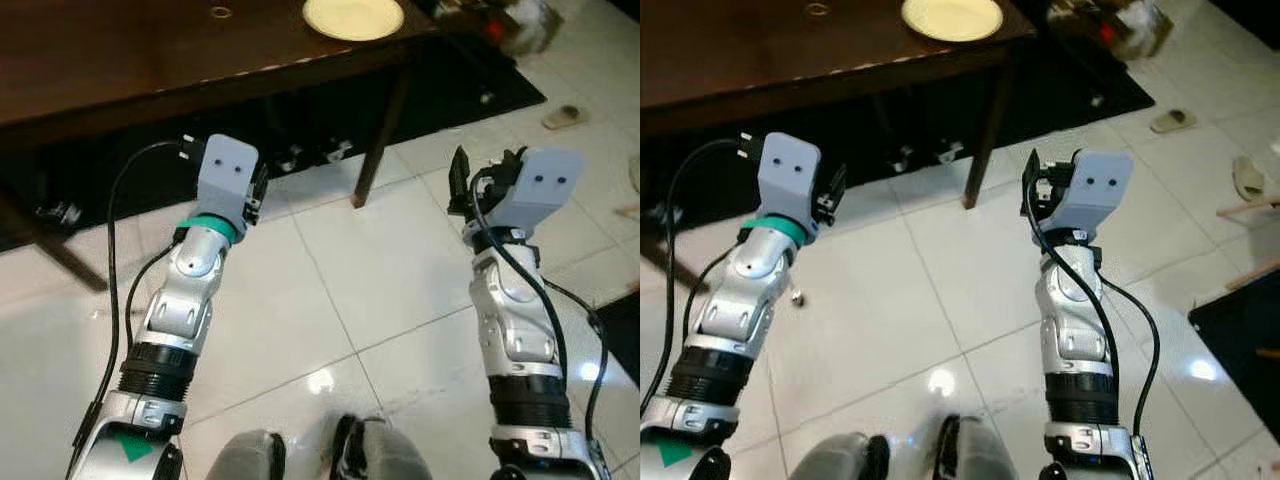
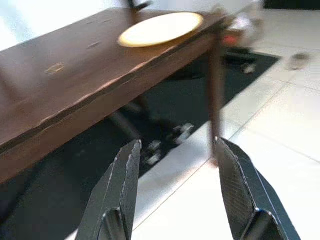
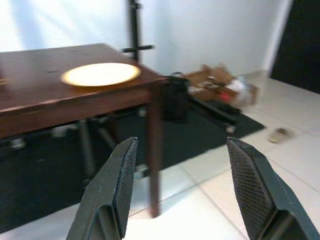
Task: Setting the table
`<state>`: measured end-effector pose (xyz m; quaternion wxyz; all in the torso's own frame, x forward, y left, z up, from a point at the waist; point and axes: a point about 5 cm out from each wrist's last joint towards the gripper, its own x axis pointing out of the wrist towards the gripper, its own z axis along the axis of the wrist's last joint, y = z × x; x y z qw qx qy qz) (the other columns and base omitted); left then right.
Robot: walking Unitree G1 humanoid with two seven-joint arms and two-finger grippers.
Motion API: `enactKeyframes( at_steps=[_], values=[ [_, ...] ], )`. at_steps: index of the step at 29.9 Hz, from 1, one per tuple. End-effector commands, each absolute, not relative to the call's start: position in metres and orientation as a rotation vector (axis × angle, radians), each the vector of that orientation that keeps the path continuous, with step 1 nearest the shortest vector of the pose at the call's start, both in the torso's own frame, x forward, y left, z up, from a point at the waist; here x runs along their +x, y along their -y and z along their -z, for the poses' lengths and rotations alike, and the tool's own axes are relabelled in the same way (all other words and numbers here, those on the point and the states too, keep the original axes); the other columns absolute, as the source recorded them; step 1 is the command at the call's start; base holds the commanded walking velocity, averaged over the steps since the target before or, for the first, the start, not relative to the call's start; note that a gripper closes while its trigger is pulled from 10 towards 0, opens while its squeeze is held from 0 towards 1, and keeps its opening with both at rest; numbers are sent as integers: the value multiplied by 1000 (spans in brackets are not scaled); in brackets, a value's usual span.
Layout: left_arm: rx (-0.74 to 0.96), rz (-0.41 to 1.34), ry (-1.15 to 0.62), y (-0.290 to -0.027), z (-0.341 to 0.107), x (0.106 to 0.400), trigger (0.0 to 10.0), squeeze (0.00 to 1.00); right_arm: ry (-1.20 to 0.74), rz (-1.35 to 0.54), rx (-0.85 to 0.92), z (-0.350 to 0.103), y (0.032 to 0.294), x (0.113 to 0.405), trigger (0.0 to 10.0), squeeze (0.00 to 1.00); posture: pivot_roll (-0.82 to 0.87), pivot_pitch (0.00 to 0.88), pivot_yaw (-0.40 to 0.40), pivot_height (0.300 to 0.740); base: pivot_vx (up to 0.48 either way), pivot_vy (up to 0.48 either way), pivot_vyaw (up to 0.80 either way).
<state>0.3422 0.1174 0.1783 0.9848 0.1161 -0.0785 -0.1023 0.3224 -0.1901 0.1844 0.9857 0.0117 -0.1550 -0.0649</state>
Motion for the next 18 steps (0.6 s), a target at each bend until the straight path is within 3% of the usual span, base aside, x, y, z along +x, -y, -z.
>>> enactKeyframes(
  at_steps=[1,6,13,18],
  values=[
    [242,234,148,-112,-174,340,10000,0,302,160,25,-182,197,320,10000,0,156,110,33,740,480,0,-800],
    [242,237,149,-111,-174,340,10000,0,307,163,23,-183,197,320,10000,0,157,111,34,740,480,0,-800],
    [245,228,156,-112,-176,341,10000,0,319,147,24,-185,195,321,10000,0,157,113,34,740,480,0,0],
    [262,192,183,-114,-179,341,10000,0,346,31,50,-192,182,320,10000,0,157,114,33,740,480,0,0]
  ],
)
